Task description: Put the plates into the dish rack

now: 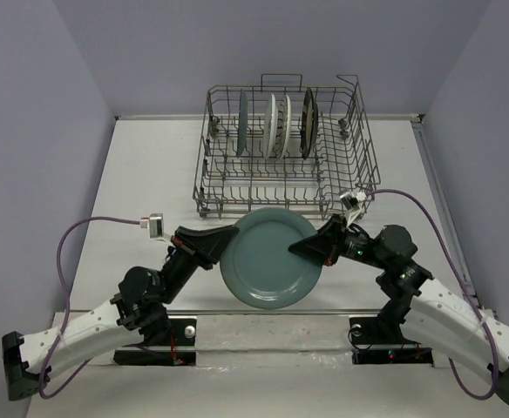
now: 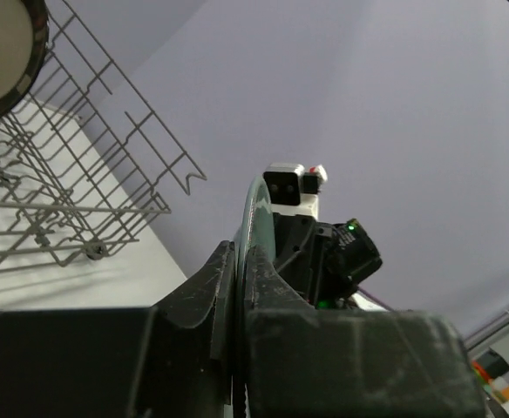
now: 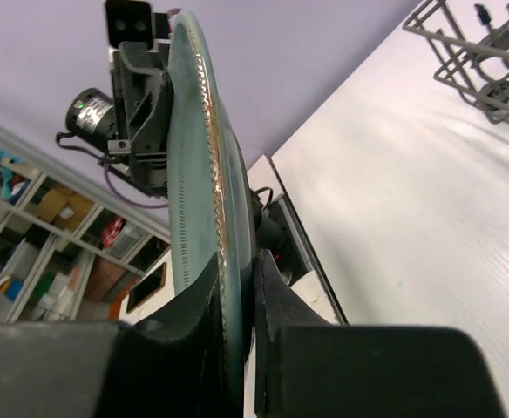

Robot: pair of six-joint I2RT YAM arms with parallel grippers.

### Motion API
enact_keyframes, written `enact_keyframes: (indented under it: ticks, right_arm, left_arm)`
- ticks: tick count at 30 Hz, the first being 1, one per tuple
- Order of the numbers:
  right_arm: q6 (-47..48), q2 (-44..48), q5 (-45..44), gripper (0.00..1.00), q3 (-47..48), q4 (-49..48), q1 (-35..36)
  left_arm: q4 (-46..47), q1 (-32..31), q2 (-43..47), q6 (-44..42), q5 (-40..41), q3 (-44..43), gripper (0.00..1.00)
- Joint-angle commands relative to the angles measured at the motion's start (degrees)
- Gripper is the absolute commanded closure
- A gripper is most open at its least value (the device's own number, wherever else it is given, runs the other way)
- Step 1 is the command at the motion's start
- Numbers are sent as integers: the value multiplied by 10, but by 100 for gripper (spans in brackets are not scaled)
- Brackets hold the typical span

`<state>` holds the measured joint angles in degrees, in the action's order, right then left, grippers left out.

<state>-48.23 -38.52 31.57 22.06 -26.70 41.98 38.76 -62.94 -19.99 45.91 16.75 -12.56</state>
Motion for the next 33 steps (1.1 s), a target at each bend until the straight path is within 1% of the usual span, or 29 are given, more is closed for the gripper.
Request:
enact_keyframes:
  ticks: [1,2,3,4,6,7,9,10,13,17,21,23,26,30,32,33]
  right_arm:
    - [87,33,-19,93,132,22,19]
    - [97,21,-30,93,161,61,19]
    - [111,13,-61,93,176,77,19]
    - [117,4,-77,93,191,99,19]
    - [132,-30,-119,93,240,115,19]
    - [135,-43,-134,93,258,121,19]
    - [144,-79,-170,93,306,132,19]
    - [147,-89,-185,93,321,139,19]
    - [160,-129,-229,93,374,146,10]
    - [157,-176,-234,93,422,147,-17]
    - [156,-214,-243,93,451,154,-51]
    - [168,-224,-274,93,461,173,-62]
    - [214,-249,-373,93,492,211,-62]
    - [244,-278,-451,93,520,258,-62]
    - [271,-299,-527,93,539,284,-62]
    - [271,-308,-528,93,545,291,-62]
  left_arm:
    - [-129,-8,-50,-67,18,-62,94]
    - [-146,-8,-55,-80,37,-96,94]
    - [-165,-8,-63,-97,49,-115,90]
    - [-201,-7,-75,-128,59,-132,81]
    - [-238,-7,-86,-158,88,-187,70]
    - [-270,-7,-94,-172,95,-203,58]
    - [-302,-5,-98,-203,122,-244,45]
    - [-329,-5,-98,-212,131,-254,31]
    - [-379,-4,-91,-238,172,-288,15]
    - [-413,-3,-80,-254,213,-316,12]
    - [-465,-3,-83,-259,232,-355,1]
    - [-499,-3,-80,-270,248,-374,1]
    - [-532,-3,-73,-292,268,-385,1]
    - [-536,-3,-81,-325,289,-381,1]
    - [-531,-3,-99,-335,283,-370,1]
    - [-526,-1,-99,-340,277,-366,1]
